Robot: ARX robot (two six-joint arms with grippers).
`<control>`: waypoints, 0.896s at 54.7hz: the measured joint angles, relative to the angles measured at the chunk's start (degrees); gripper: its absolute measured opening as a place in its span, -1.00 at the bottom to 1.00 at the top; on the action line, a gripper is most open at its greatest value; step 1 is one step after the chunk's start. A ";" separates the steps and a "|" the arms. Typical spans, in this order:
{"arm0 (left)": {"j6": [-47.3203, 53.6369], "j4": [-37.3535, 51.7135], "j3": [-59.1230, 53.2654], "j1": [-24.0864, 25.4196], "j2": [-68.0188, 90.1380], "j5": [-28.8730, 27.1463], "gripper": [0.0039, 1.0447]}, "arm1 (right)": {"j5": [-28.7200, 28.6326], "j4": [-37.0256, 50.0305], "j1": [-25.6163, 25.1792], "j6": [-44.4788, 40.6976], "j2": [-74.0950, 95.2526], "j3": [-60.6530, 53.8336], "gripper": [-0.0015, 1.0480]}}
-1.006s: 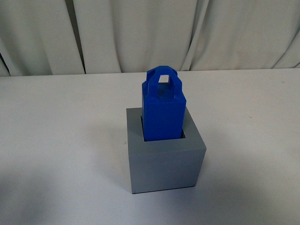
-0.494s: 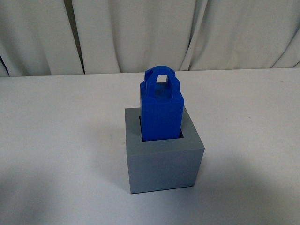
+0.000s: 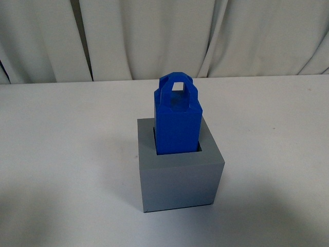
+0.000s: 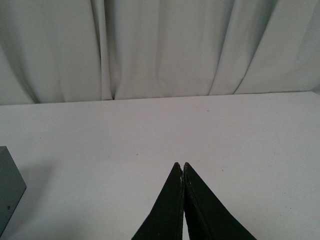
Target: Insert blue part into gray base
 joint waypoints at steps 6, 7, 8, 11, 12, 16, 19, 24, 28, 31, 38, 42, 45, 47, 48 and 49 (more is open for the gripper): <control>-0.02 0.00 0.00 0.00 0.00 0.02 0.89 | 0.00 -2.84 0.00 0.00 -3.13 0.00 -0.95; -0.02 0.00 0.00 0.00 0.00 0.00 0.89 | 0.00 -3.41 0.00 0.00 -3.65 0.00 -0.95; 0.00 0.00 0.00 0.00 0.00 0.02 0.89 | 0.00 -3.67 0.00 0.00 -3.89 0.00 -0.95; 0.00 0.00 0.00 0.00 0.00 0.02 0.89 | 0.00 -5.25 0.00 0.00 -5.44 0.00 -0.95; 0.00 0.00 0.00 0.00 0.00 0.00 0.89 | 0.00 -5.51 0.00 0.00 -5.70 0.00 -0.95; -0.02 0.00 0.00 0.00 0.00 0.02 0.89 | 0.00 -7.61 0.00 0.00 -7.98 0.00 -0.95; 0.00 0.00 0.00 0.00 0.00 0.02 0.89 | 0.00 -8.76 0.00 0.00 -9.16 0.00 -0.95; 0.00 0.00 0.00 0.00 0.00 0.02 0.89 | 0.00 -10.64 0.00 0.02 -11.04 0.00 -0.95; 0.00 0.00 0.00 0.00 0.00 0.00 0.89 | 0.00 -11.76 0.00 0.02 -12.17 0.00 -0.95; -0.02 0.00 0.00 0.00 0.00 0.02 0.89 | 0.00 -12.68 0.00 0.00 -13.09 0.00 -0.95; 0.00 0.00 0.00 0.00 0.00 0.00 0.89 | 0.00 -14.62 0.00 0.00 -15.04 0.00 -0.95; 0.00 0.00 0.00 0.00 0.00 0.02 0.89 | 0.00 -15.65 0.00 0.02 -16.04 0.00 -0.95; 0.00 0.00 0.00 0.00 0.00 0.00 0.89 | 0.00 -16.28 0.00 0.02 -16.70 0.00 -0.95; 0.00 0.00 0.00 0.00 0.00 0.00 0.89 | 0.00 -16.68 0.00 0.02 -17.09 0.00 -0.95; -0.02 0.00 0.00 0.00 0.00 0.00 0.89 | 0.00 -16.81 0.00 0.02 -17.22 0.00 -0.95; -0.02 0.00 0.00 0.02 0.00 0.00 0.89 | 0.00 -17.53 0.00 0.00 -17.92 0.00 -0.95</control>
